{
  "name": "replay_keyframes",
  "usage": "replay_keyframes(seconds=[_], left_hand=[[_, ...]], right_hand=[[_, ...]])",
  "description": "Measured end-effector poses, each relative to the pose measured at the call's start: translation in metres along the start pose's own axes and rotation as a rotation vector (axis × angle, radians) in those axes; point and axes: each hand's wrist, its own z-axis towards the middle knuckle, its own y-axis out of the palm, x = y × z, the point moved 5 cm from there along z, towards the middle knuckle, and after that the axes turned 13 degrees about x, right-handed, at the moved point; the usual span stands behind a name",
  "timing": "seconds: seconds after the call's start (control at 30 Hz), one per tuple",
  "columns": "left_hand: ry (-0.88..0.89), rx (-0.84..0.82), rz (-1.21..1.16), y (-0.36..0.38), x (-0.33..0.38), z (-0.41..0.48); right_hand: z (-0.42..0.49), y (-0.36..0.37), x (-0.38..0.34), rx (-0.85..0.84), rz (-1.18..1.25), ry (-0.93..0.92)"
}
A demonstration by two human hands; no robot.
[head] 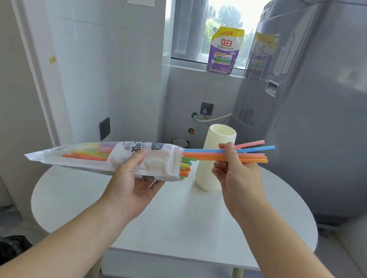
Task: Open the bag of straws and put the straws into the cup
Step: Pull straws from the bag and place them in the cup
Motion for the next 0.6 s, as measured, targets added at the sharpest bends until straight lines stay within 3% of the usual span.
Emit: replay_keyframes(seconds=[0.33,0.6], left_hand=[[0.000,0.033,-0.048,-0.005,0.010,0.012],[-0.015,0.041,-0.044,-0.001,0.003,0.014]], right_hand=[[0.016,-0.013,-0.070,-0.019,-0.149,-0.254],[0.019,-0.013,-0.057,-0.060,-0.137,-0.112]])
